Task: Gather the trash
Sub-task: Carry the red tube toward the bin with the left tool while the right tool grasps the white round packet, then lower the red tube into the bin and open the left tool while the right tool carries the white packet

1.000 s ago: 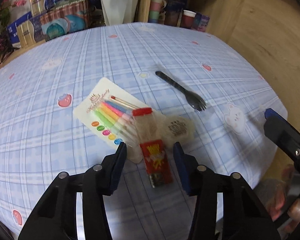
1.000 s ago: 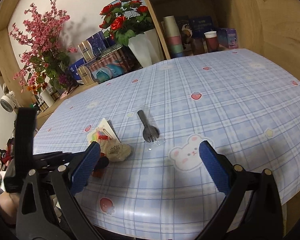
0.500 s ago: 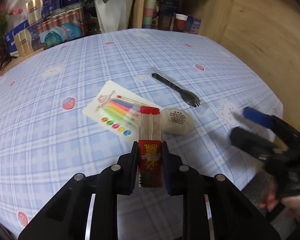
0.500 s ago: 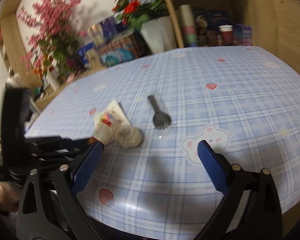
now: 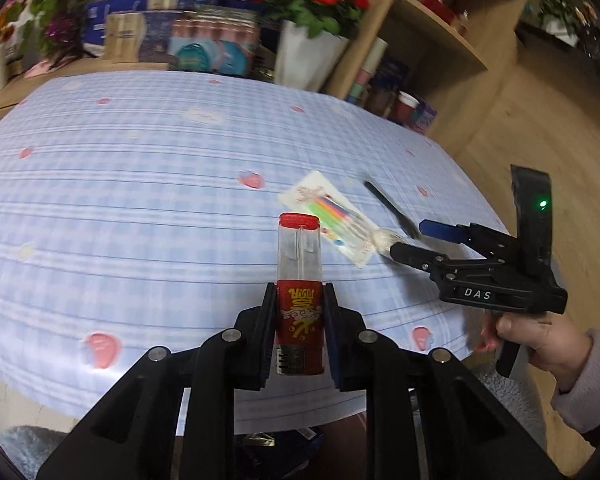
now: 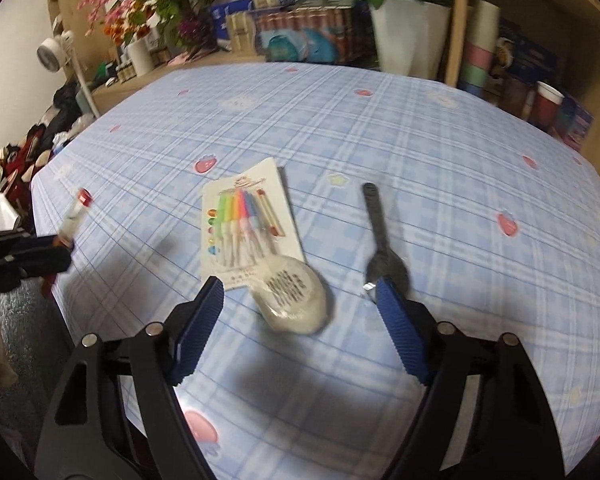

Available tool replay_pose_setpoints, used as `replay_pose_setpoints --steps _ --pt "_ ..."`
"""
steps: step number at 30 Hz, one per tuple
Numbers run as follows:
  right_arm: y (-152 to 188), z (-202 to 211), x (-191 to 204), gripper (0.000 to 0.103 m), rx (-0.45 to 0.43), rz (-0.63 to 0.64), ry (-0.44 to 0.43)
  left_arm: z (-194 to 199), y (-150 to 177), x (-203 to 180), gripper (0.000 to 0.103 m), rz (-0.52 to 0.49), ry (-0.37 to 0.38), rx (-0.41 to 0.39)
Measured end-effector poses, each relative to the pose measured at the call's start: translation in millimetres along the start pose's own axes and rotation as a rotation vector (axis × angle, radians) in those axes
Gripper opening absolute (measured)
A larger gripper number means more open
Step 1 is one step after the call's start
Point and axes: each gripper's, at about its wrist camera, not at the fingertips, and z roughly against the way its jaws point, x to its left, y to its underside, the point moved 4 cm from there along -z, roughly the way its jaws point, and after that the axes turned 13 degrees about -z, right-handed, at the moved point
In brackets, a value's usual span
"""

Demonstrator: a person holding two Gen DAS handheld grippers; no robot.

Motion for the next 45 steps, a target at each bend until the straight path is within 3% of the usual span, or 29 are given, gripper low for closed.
replay_pose_setpoints --steps 5,11,15,18,22,27,37,45 --pt "4 -17 7 0.074 0.055 0.026 0.009 17 6 18 0.022 0.014 -0.021 -0.034" --pt "9 -17 10 0.073 0.059 0.043 0.012 30 20 27 0.022 0.033 -0.020 -0.052" --pt "8 -14 6 0.063 0.057 0.006 0.014 30 29 24 0.022 0.040 -0.002 -0.045" --pt "6 -12 1 0.046 0.053 -0.031 0.022 29 34 15 0.022 0.019 0.016 -0.040" --pt "4 -10 -4 0.046 0.059 -0.077 0.009 31 38 3 0.022 -0.015 0.027 -0.033" --pt "9 9 -3 0.046 0.004 -0.129 -0.005 39 43 -2 0.022 -0.018 0.042 -0.043" --pt "38 72 13 0.046 -0.130 -0.267 -0.149 59 54 -17 0.022 0.009 0.102 -0.057" --pt "64 113 46 0.046 -0.215 -0.283 -0.205 77 71 -42 0.022 -0.072 0.132 -0.070"
